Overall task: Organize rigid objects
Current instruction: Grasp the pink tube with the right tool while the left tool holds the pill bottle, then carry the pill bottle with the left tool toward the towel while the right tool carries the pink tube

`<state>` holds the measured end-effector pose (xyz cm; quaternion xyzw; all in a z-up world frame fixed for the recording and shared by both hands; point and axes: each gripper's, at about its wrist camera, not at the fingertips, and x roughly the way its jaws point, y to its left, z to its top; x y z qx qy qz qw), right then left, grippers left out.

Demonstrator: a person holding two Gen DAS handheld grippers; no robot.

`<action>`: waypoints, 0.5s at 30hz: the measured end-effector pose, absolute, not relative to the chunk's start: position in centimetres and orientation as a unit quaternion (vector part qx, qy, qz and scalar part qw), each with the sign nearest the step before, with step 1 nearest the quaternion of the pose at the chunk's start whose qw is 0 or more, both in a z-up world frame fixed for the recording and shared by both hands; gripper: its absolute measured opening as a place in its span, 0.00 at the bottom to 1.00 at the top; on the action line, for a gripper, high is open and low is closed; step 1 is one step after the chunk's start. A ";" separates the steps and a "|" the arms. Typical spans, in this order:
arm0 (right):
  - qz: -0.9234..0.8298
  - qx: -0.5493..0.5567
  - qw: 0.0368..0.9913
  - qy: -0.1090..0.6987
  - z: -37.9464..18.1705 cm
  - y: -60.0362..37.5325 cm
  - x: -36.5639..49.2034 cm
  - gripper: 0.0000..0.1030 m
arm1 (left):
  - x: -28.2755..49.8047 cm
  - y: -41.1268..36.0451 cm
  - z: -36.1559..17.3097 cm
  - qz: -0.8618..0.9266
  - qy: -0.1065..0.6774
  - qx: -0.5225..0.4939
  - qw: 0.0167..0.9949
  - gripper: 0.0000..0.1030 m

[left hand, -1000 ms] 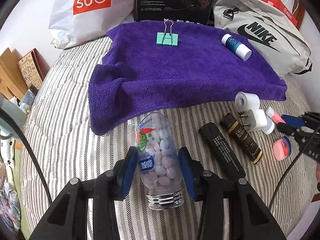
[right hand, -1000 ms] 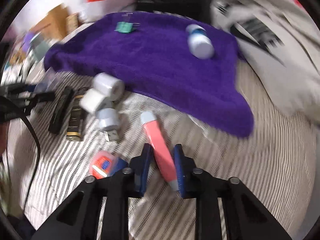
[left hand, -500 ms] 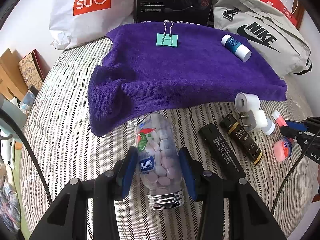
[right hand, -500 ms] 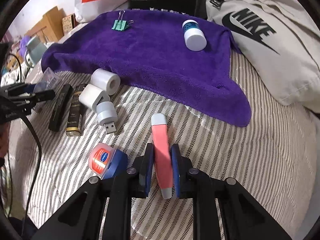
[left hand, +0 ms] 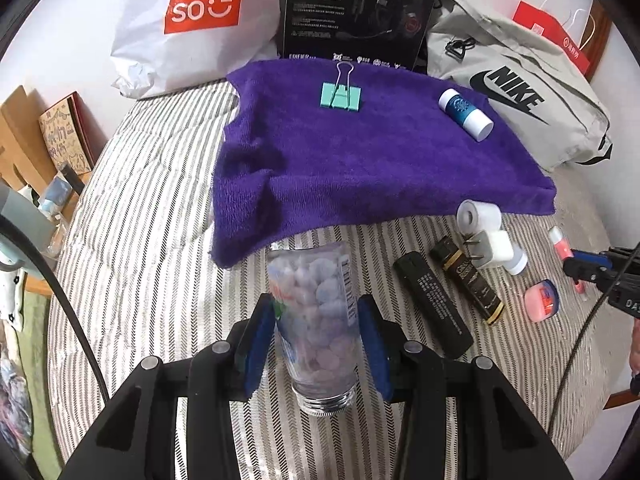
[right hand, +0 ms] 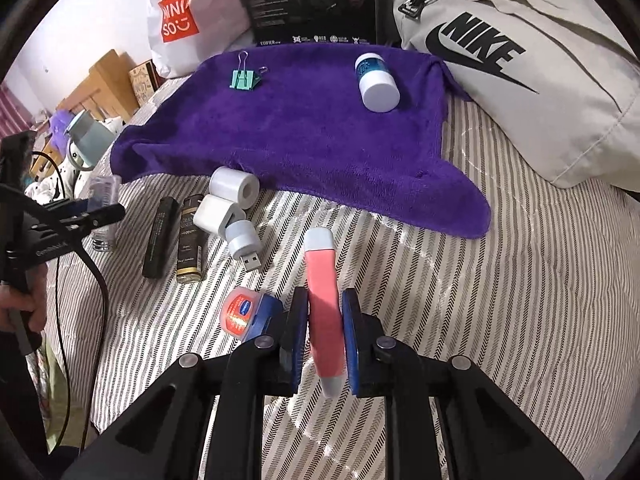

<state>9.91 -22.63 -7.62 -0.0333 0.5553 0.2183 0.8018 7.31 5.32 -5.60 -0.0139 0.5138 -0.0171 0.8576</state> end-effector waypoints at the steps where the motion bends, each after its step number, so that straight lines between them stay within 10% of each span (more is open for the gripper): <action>1: 0.215 -0.033 0.801 0.558 -7.7 -22.7 10.1 0.16 | 7.4 5.4 -5.4 -0.018 0.512 -0.017 0.858 0.39; 15: 0.223 -0.023 0.786 0.576 -9.7 -22.3 10.2 0.16 | 8.3 5.3 -7.6 -0.016 0.527 -0.025 0.850 0.39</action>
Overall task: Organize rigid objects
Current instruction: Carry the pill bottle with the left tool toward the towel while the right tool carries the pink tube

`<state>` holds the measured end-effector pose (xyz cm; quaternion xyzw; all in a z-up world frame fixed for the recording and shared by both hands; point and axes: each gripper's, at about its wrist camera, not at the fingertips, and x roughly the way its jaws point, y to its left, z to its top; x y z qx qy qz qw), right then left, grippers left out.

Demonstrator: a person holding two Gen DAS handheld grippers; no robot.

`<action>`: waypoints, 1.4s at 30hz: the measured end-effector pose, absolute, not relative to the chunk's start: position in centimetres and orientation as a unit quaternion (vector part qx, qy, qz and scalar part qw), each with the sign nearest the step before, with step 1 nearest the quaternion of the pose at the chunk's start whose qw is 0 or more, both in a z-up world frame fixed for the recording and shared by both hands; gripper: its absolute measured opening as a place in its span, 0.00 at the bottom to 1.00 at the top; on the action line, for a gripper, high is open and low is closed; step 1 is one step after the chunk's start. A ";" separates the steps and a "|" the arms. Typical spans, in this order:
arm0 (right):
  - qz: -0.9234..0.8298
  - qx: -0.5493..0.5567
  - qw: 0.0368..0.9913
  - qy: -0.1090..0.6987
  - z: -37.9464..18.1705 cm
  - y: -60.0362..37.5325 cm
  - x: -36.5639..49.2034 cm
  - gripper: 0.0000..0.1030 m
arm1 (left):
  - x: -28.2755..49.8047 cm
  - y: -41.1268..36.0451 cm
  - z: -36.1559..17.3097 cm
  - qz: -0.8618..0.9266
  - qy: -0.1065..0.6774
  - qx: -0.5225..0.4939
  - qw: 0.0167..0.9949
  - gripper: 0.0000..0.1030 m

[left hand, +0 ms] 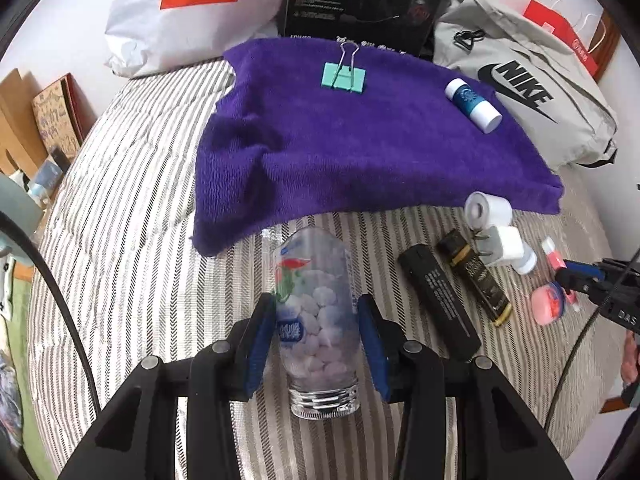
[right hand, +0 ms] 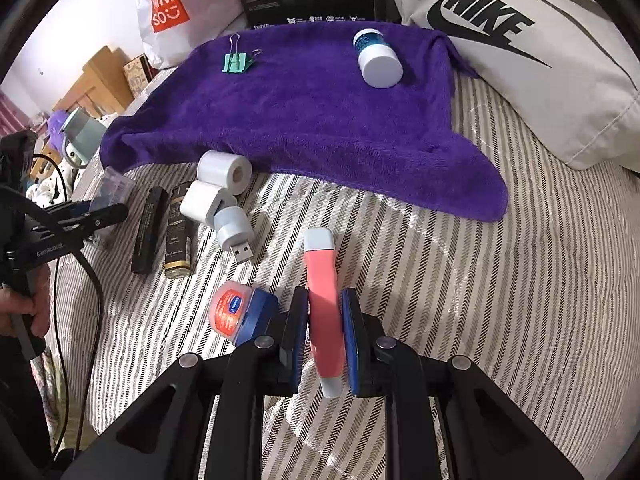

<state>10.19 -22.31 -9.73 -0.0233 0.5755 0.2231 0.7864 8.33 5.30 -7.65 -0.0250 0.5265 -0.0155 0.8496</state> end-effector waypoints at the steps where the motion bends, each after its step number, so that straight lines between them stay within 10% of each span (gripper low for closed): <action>1: 0.224 -0.023 0.785 0.577 -9.8 -22.2 10.2 0.16 | 8.4 5.0 -7.7 -0.011 0.526 -0.017 0.850 0.39; 42: 0.223 0.001 0.819 0.529 -4.9 -22.1 16.1 0.16 | 14.5 5.1 -0.8 -0.047 0.465 -0.026 0.884 0.37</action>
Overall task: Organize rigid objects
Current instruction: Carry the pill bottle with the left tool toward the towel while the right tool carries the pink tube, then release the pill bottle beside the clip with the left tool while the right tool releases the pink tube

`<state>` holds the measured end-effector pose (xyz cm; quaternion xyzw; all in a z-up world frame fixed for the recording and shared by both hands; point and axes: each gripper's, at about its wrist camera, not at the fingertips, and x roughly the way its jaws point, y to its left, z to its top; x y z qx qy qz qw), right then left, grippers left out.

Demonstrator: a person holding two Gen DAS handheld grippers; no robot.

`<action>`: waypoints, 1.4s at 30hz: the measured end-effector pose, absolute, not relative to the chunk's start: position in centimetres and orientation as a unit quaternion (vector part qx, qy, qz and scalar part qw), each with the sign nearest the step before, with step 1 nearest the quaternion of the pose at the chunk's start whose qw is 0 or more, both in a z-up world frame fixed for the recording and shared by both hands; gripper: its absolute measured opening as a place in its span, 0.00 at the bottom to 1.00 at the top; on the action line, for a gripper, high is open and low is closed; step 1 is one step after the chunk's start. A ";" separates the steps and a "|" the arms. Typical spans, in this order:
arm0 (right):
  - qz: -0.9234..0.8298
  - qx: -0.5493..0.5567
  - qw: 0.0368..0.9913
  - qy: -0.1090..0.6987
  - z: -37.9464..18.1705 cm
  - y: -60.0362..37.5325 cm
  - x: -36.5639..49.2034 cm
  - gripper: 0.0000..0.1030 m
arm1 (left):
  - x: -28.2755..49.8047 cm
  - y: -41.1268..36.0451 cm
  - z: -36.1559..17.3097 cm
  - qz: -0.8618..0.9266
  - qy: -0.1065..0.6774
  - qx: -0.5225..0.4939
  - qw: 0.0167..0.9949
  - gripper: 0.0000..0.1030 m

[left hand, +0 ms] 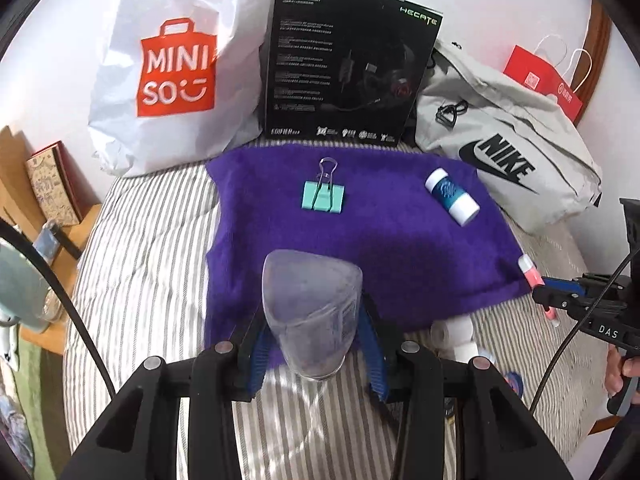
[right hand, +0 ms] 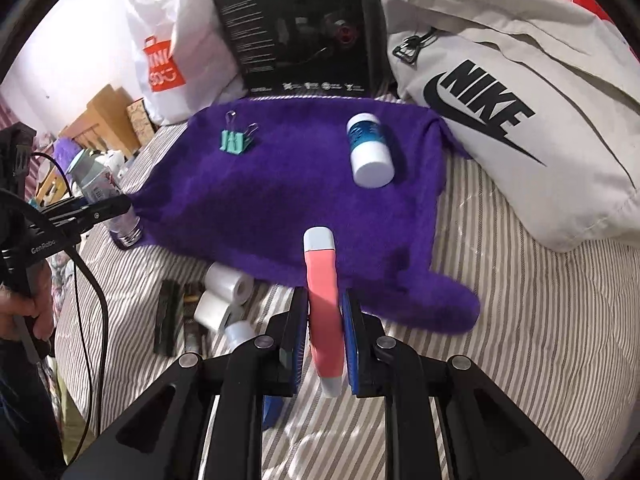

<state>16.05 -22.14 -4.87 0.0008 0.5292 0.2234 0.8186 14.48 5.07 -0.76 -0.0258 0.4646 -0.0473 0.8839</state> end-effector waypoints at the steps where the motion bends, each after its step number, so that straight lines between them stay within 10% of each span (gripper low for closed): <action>1: 0.223 0.001 0.818 0.530 -5.0 -22.1 16.4 0.16 | 15.0 5.0 -1.0 -0.051 0.467 -0.029 0.882 0.37; 42: 0.191 -0.044 0.808 0.556 -10.0 -19.0 23.9 0.16 | 26.0 5.6 -7.0 -0.053 0.509 -0.013 0.859 0.37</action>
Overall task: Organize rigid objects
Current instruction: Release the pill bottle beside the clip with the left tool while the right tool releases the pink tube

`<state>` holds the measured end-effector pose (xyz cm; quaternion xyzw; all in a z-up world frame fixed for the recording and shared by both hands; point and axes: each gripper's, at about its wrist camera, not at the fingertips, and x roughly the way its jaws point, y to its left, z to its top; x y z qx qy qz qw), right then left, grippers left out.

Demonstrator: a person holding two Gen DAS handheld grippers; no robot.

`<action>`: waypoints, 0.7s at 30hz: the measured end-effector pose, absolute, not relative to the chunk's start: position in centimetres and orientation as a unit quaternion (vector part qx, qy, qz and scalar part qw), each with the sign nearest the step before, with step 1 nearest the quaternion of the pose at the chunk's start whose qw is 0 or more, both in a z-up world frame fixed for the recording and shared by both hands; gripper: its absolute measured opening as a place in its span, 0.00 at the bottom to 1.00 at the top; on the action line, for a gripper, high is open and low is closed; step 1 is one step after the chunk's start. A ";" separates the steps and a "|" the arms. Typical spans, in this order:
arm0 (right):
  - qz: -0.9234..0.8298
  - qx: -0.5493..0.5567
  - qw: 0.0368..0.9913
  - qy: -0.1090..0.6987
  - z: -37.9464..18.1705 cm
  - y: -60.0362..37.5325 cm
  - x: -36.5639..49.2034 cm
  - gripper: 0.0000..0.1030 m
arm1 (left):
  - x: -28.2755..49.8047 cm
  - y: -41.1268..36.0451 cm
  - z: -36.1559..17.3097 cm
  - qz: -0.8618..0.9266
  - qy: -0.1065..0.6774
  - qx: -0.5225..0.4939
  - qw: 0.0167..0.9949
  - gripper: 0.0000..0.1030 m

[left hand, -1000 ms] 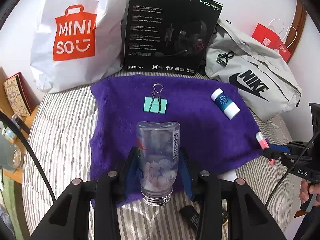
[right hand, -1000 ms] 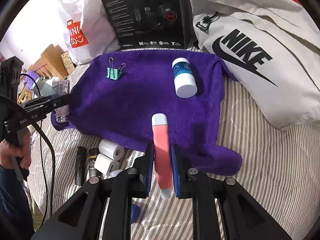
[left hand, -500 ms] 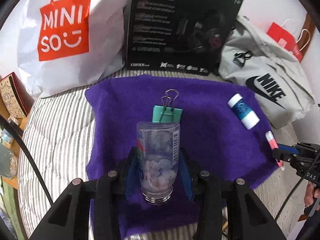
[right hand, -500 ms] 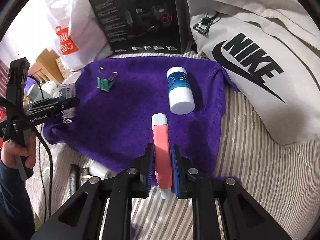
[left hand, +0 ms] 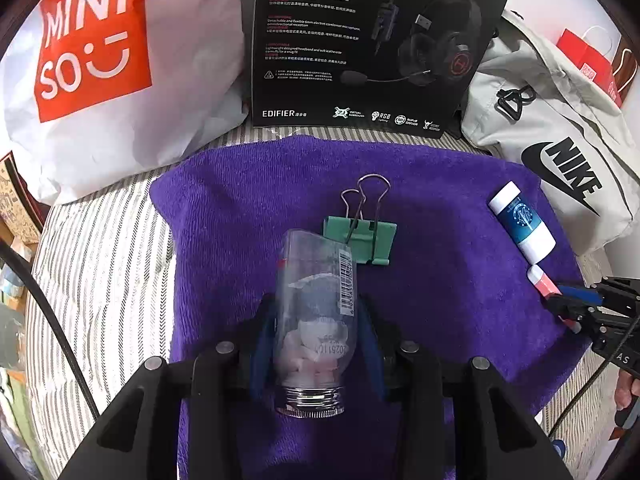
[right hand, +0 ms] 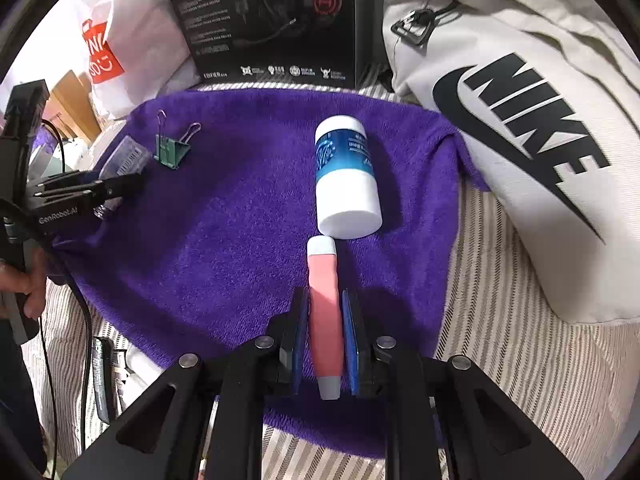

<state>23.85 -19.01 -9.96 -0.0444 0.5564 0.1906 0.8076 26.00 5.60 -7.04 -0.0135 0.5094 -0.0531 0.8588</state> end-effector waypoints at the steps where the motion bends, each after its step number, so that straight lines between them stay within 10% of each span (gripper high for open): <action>1: 0.190 -0.045 0.807 0.557 -10.1 -18.9 23.9 0.16 | 26.1 5.5 -7.1 -0.053 0.510 -0.010 0.858 0.37; 15: 0.200 -0.070 0.808 0.550 -10.4 -18.3 23.7 0.18 | 26.0 3.6 -7.3 -0.038 0.517 0.049 0.854 0.38; 21: 0.202 -0.052 0.811 0.546 -9.4 -19.1 22.9 0.38 | 25.2 3.5 -7.3 -0.035 0.526 0.052 0.848 0.47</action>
